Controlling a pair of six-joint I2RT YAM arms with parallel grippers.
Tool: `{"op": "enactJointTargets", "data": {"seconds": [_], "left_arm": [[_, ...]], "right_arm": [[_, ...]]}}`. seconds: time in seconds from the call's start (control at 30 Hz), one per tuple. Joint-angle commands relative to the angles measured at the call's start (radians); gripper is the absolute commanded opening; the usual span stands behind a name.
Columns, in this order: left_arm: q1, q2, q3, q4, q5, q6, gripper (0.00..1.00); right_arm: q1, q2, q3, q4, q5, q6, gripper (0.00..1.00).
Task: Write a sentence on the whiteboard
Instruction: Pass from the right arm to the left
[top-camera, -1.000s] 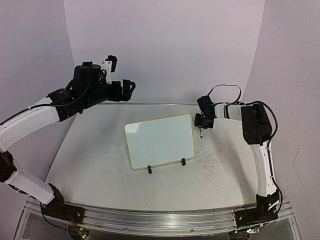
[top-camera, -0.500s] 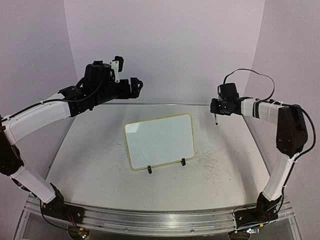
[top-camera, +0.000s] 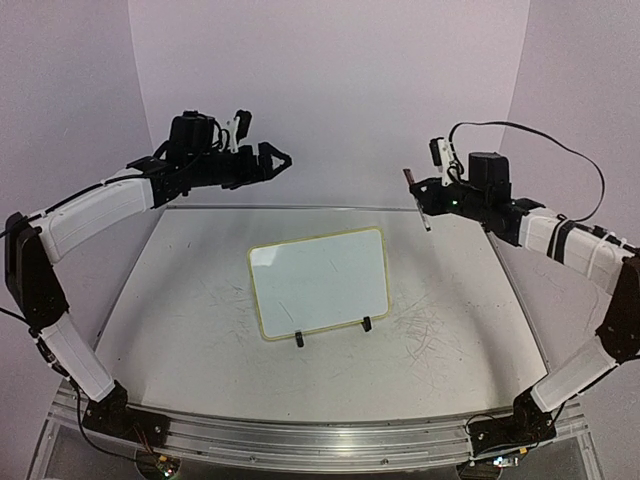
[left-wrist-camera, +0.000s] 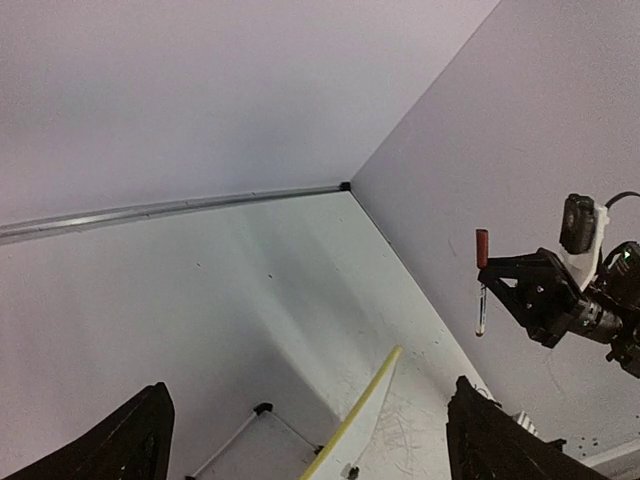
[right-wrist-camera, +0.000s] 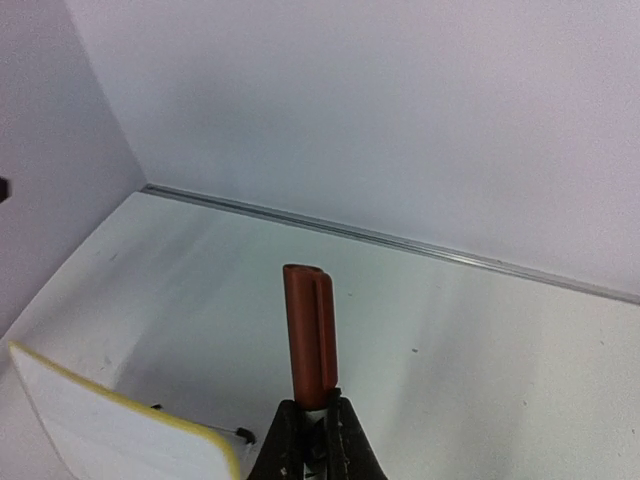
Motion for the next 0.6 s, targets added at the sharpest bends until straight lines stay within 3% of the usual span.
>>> {"op": "enactJointTargets", "data": {"seconds": [0.0, 0.17, 0.3, 0.57], "left_arm": [[0.0, 0.051, 0.093, 0.028, 0.261, -0.05, 0.94], [-0.005, 0.132, 0.131, 0.033, 0.443, -0.108, 0.86], [-0.044, 0.175, 0.14, 0.038, 0.494, -0.121, 0.81], [-0.132, 0.155, 0.147, 0.061, 0.463, -0.07, 0.91]], "right_arm": [[0.119, -0.12, -0.011, 0.071, -0.138, -0.149, 0.0], [0.172, -0.049, 0.048, 0.049, -0.358, -0.155, 0.0], [0.21, 0.017, 0.076, 0.032, -0.44, -0.157, 0.0], [0.251, 0.086, 0.107, 0.018, -0.473, -0.158, 0.0]]}}
